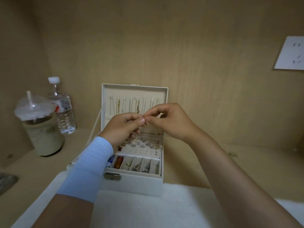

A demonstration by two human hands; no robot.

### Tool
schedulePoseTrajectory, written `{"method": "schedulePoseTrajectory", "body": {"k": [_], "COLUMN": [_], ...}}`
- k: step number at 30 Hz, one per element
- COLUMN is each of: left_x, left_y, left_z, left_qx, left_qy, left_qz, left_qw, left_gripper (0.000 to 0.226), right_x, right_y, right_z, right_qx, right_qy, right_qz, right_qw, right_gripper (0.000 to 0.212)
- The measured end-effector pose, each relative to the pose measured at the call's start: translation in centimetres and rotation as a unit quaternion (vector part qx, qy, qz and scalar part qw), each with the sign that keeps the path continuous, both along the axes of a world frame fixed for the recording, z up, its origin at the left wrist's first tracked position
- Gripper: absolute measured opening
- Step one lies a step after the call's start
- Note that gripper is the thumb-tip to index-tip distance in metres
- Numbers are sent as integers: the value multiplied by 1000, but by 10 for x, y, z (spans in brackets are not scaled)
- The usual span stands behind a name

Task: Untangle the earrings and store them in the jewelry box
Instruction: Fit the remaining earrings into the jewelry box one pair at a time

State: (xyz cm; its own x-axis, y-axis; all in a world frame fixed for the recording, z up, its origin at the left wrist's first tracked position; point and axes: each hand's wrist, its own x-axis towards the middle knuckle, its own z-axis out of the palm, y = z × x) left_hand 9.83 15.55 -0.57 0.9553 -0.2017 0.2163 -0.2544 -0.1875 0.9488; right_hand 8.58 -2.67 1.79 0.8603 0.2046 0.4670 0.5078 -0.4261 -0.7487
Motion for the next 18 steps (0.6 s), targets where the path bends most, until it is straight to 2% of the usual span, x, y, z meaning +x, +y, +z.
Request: {"method": "schedulePoseTrajectory", "body": {"k": [5, 9, 13, 18], "left_x": [7, 9, 9, 9], "left_y": [9, 9, 10, 14], "left_z": [-5, -6, -8, -7], "left_qx": [-33, -10, -2, 13], "left_qy": [4, -11, -24, -45], "left_qz": [-5, -3, 2, 2], "left_qw": [999, 1000, 1000, 999], "left_gripper": [13, 7, 6, 5], "right_x": [12, 14, 13, 12], "right_y": [11, 9, 8, 10], "right_z": [-13, -16, -15, -18], "right_qx": [27, 58, 50, 62], "right_qy": [-20, 3, 6, 24], "right_qz": [-39, -20, -6, -10], "right_qw": [999, 998, 999, 998], "right_gripper": [9, 15, 10, 16]}}
